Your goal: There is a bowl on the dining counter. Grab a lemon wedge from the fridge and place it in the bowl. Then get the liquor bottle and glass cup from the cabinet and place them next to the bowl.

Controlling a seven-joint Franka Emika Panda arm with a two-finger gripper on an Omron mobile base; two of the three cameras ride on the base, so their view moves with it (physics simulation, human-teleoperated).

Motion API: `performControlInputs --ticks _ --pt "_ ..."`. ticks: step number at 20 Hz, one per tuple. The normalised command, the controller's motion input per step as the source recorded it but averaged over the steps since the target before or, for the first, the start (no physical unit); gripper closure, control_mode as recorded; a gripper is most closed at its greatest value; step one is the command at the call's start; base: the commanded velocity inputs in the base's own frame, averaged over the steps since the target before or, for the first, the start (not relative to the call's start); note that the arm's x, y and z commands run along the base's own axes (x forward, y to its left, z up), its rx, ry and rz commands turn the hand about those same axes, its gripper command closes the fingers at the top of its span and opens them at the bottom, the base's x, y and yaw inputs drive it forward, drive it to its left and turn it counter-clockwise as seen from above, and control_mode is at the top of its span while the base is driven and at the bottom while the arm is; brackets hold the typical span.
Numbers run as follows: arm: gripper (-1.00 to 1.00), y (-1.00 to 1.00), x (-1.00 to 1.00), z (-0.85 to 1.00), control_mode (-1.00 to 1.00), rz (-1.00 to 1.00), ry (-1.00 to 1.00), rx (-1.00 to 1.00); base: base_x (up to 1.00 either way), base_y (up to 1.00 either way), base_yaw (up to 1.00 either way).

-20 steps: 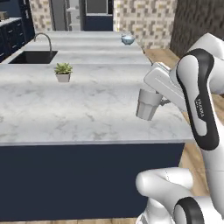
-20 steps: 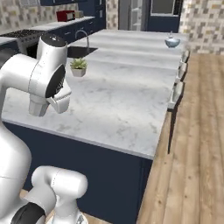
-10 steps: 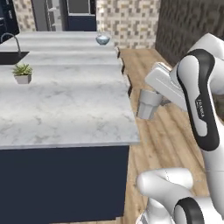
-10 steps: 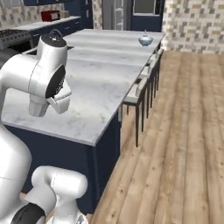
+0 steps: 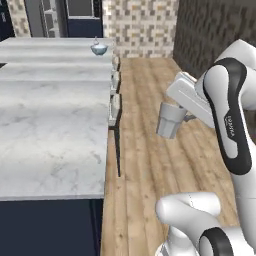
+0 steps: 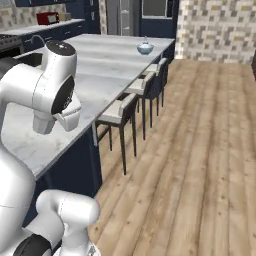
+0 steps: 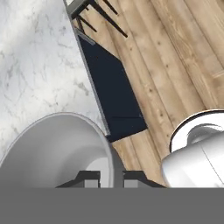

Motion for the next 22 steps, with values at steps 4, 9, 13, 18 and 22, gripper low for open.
performControlInputs --ticks 4,9,13,18,22 --pt "1.00 0.00 0.00 0.00 1.00 0.00 0.00 0.00 1.00 -1.00 0.22" --pt "1.00 0.00 0.00 0.00 1.00 0.00 0.00 0.00 1.00 -0.96 0.31" --pt "1.00 0.00 0.00 0.00 1.00 0.00 0.00 0.00 1.00 -0.89 0.37" --pt "1.00 0.00 0.00 0.00 1.00 0.00 0.00 0.00 1.00 -0.96 0.34" --pt "1.00 0.00 0.00 0.00 1.00 0.00 0.00 0.00 1.00 -0.96 0.33"
